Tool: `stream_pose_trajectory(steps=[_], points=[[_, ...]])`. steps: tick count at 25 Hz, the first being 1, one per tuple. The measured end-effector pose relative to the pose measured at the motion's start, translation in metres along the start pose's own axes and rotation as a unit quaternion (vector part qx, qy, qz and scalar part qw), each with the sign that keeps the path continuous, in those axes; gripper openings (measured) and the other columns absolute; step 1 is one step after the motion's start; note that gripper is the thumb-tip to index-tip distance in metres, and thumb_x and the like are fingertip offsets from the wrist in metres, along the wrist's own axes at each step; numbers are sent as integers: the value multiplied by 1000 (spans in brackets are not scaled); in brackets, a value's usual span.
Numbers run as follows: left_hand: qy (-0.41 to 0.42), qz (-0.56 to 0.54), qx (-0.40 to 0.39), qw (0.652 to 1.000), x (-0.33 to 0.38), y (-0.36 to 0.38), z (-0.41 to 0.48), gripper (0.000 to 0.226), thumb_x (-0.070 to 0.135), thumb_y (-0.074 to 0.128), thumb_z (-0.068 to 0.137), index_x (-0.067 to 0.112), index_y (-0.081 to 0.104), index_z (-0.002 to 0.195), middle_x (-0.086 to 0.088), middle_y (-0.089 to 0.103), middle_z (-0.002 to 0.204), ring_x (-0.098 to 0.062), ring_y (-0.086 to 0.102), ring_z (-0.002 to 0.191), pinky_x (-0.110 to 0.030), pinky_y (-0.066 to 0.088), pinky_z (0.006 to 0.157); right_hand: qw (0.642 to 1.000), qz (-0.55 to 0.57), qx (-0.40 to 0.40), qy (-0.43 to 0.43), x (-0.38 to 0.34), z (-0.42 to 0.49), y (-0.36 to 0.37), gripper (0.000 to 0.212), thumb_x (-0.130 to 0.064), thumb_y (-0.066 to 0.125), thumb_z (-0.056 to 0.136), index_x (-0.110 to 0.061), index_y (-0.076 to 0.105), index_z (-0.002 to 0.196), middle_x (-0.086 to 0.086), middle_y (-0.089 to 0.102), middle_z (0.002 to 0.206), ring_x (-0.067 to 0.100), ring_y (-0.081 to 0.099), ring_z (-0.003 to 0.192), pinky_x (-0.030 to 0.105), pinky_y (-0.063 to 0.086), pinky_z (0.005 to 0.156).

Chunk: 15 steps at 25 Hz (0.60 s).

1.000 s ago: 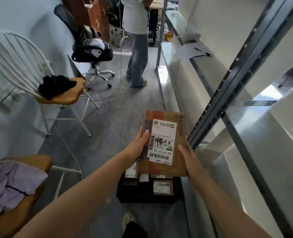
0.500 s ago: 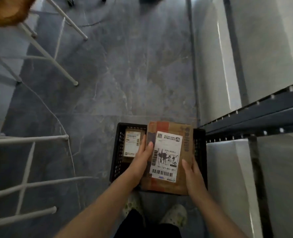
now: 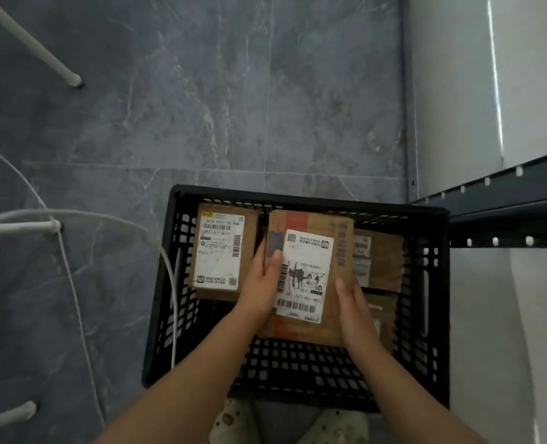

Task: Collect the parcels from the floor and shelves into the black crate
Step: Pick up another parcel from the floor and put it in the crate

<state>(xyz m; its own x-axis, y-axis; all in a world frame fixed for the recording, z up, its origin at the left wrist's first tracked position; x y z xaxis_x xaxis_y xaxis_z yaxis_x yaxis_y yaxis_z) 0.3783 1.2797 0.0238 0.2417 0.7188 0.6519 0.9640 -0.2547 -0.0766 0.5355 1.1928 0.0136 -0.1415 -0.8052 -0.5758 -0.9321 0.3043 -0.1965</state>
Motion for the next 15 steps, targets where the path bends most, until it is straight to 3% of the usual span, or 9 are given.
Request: stream_pose_trajectory(steps=[5,9,15], points=[[24,27,73,997,-7,-4,3,50,46,43,93,34,34,140,14,60,110,5,56,96,-11,45,71,1000,-8,-13,-16,8,9,13,57,-53,39,91,-41,22,145,-19,49,123,-15,47,91,8,37,70],[23,43,91,995,-3,-12,-2,48,42,43,94,27,37,140,4,57,127,-12,55,115,-34,48,95,999,-15,-28,-12,4,2,24,58,-52,38,92,-45,16,145,-18,49,121,-7,51,95,13,41,76],[42,163,139,976,10,-21,-13,50,29,44,96,20,33,144,-2,49,140,-17,45,128,-35,38,107,998,-42,-34,-15,-7,1,28,58,-52,34,93,-41,15,146,-8,46,140,12,49,115,31,40,96]])
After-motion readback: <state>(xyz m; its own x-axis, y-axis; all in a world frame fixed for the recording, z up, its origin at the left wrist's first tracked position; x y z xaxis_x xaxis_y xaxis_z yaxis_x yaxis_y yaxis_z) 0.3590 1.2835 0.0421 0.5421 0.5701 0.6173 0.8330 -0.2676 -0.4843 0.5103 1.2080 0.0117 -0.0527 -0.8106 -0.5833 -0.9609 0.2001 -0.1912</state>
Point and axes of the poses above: each hand's wrist, its own z-axis towards the middle knuckle, its own y-axis out of the palm, x = y × z, the point moved 6 cm from there along z, towards the middle knuckle
